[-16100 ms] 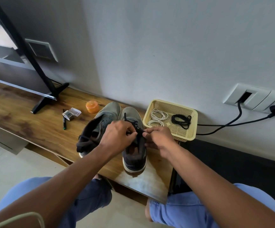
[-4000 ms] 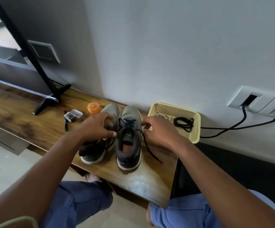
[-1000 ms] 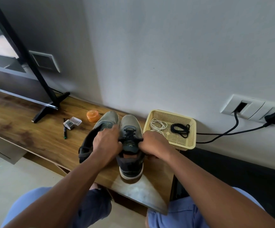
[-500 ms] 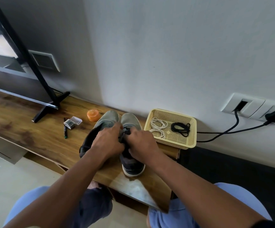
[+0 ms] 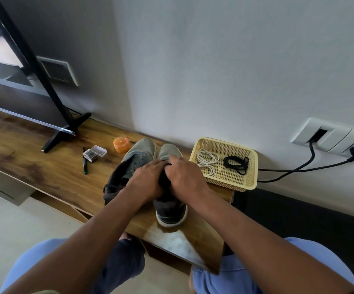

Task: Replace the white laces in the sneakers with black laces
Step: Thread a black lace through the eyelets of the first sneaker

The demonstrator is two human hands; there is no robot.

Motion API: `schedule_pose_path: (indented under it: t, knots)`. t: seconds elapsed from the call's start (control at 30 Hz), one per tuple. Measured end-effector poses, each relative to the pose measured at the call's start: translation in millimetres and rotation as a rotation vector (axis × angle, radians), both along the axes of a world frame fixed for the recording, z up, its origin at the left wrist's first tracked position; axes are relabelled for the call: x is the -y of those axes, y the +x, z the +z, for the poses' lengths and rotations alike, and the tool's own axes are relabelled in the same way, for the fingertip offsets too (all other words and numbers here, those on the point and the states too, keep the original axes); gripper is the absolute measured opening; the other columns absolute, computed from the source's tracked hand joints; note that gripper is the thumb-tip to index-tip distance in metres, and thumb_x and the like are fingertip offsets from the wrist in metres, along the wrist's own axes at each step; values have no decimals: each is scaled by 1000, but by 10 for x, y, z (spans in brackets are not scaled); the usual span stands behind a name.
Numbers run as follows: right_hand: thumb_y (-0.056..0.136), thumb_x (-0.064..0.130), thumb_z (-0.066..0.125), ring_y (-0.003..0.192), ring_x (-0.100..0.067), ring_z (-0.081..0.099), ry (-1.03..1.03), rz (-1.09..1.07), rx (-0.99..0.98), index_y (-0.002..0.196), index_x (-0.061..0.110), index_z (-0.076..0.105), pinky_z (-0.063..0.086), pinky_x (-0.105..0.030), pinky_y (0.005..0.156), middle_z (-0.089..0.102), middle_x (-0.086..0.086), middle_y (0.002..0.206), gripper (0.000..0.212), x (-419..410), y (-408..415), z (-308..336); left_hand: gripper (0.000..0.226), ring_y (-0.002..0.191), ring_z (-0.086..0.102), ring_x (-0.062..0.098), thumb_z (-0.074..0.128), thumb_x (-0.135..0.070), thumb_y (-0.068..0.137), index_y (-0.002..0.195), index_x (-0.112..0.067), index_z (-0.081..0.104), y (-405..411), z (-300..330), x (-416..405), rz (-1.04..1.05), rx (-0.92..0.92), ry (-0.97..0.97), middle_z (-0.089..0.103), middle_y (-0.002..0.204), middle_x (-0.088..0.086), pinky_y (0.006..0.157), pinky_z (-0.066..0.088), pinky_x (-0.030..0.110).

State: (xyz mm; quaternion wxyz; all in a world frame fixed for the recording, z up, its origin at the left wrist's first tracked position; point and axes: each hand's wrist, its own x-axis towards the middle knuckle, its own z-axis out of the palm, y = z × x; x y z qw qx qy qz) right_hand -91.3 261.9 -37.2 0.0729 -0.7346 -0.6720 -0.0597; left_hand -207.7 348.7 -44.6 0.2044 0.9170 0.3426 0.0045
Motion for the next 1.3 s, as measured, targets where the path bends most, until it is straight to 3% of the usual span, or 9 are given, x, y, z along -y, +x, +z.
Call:
schedule_pose_path:
  t: [0.23, 0.37, 0.5, 0.7, 0.83, 0.93, 1.07, 1.17, 1.3]
  knots:
    - [92, 6, 57, 83, -33, 71, -24, 14, -46, 112, 6, 63, 39, -35, 59, 70, -13, 96, 20, -26, -20, 3, 57, 124, 64, 28, 68, -21, 92, 146, -27, 49, -8, -110, 68, 64, 27, 71, 63, 141, -2, 103, 50, 43]
    - [89, 2, 56, 84, -36, 67, -65, 6, -207, 102, 8, 62, 36, -35, 60, 69, -15, 91, 16, -67, 158, 65, 59, 95, 71, 37, 68, -21, 86, 134, -24, 32, 13, -168, 140, 94, 51, 127, 70, 103, 5, 75, 56, 48]
    - [92, 8, 58, 90, -34, 66, -67, -18, -389, 96, 11, 70, 50, -40, 69, 72, -13, 91, 13, -68, 252, 88, 66, 84, 70, 39, 69, -29, 83, 133, -21, 27, 31, -182, 177, 102, 43, 161, 63, 85, 4, 66, 54, 47]
    - [89, 20, 67, 87, -30, 65, -78, -80, -407, 89, 16, 65, 38, -30, 63, 65, -5, 84, 4, -23, 188, 117, 61, 86, 69, 36, 77, -26, 76, 118, -24, 33, -27, -183, 148, 131, 34, 108, 67, 89, 6, 72, 56, 46]
    - [84, 31, 77, 103, -33, 65, -79, -71, -278, 120, 15, 58, 47, -35, 70, 60, -8, 119, 44, 128, 68, 21, 45, 96, 68, 33, 74, -36, 87, 118, -24, 44, -82, -127, 192, 102, 81, 180, 69, 103, 3, 74, 54, 44]
    - [81, 26, 80, 104, -36, 65, -63, -84, -293, 131, 12, 49, 53, -41, 76, 53, -13, 126, 61, 166, 46, -52, 42, 102, 62, 26, 74, -38, 89, 119, -24, 48, -75, -89, 241, 53, 92, 288, 64, 111, 1, 76, 53, 41]
    - [83, 15, 69, 98, -37, 66, -32, -109, -315, 132, 10, 49, 48, -38, 72, 56, -14, 120, 53, 165, 16, -89, 34, 96, 64, 27, 71, -26, 90, 117, -22, 49, -43, -28, 278, 23, 199, 323, 63, 107, 3, 73, 54, 42]
    - [87, 12, 66, 94, -37, 67, 16, -135, -309, 129, 12, 52, 50, -43, 73, 59, -11, 117, 44, 181, -29, -158, 23, 89, 68, 32, 64, -22, 94, 115, -21, 56, -65, 9, 291, 8, 225, 294, 66, 103, 5, 74, 55, 46]
    - [88, 16, 68, 90, -37, 69, 59, -129, -308, 123, 14, 54, 53, -47, 74, 65, -10, 110, 38, 187, -17, -208, 28, 83, 69, 36, 67, -17, 85, 111, -21, 59, -90, 48, 313, -13, 221, 239, 68, 95, 8, 73, 56, 49]
